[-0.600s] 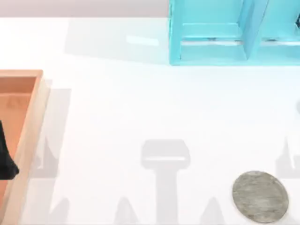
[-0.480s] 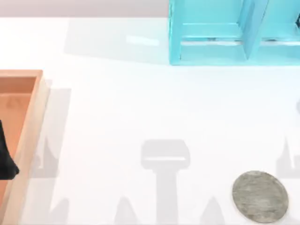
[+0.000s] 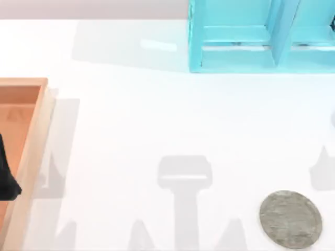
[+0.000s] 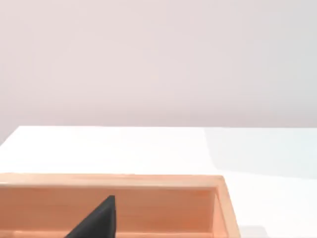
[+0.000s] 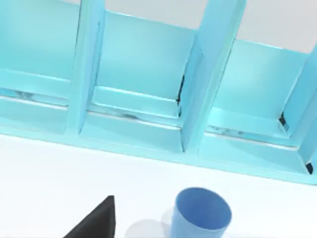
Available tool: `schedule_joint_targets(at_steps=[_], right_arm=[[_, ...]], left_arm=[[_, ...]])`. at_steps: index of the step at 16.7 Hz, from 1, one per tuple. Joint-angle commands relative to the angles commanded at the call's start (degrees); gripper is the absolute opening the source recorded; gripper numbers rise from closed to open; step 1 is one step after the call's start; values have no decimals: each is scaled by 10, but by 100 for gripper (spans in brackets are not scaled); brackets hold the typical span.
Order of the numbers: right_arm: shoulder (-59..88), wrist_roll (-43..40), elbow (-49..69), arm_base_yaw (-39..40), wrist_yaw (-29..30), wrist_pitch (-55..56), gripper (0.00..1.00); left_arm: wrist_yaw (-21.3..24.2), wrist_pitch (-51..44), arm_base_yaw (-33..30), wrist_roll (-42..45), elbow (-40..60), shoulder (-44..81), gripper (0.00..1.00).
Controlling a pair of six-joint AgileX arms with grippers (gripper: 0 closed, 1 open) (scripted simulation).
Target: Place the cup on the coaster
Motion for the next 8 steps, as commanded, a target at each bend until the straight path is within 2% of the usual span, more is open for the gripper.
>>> schedule_joint_targets(at_steps=[8], right_arm=[[338,-293,327,-26,0,-230,100]], left_arm=[[0,0,0,0,0,0,100]])
